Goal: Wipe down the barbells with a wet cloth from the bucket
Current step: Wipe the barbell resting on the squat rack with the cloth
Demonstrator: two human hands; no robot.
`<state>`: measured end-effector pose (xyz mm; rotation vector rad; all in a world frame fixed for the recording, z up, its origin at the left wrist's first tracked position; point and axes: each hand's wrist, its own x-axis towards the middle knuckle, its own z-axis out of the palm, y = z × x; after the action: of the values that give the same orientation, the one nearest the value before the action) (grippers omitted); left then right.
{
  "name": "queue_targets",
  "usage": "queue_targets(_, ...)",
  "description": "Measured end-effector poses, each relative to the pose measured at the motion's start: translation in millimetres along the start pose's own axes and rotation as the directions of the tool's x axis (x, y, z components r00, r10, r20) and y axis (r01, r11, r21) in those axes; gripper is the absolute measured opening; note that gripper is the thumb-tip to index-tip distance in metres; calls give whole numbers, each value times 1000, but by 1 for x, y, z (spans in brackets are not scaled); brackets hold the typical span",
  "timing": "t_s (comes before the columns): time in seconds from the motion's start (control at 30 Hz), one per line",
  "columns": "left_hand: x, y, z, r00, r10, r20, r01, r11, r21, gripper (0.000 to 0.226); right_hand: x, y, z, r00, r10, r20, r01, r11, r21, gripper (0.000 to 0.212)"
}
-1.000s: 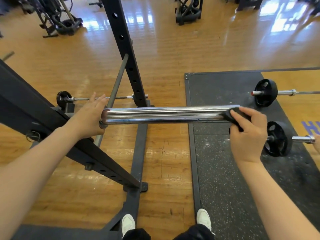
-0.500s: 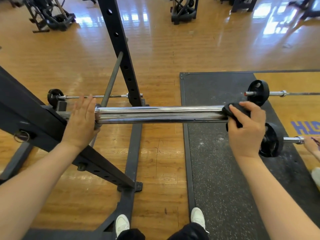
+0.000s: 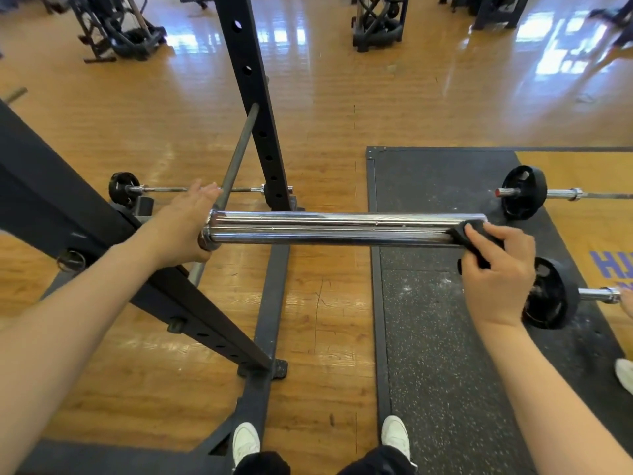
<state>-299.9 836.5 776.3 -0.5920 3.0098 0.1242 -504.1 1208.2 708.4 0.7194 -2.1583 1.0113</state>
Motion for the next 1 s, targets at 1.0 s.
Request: queue_targets(1.0, -4, 9, 1, 994, -106, -39, 109, 992, 59, 112, -3, 4, -1, 999, 54, 5, -54, 998, 20, 25)
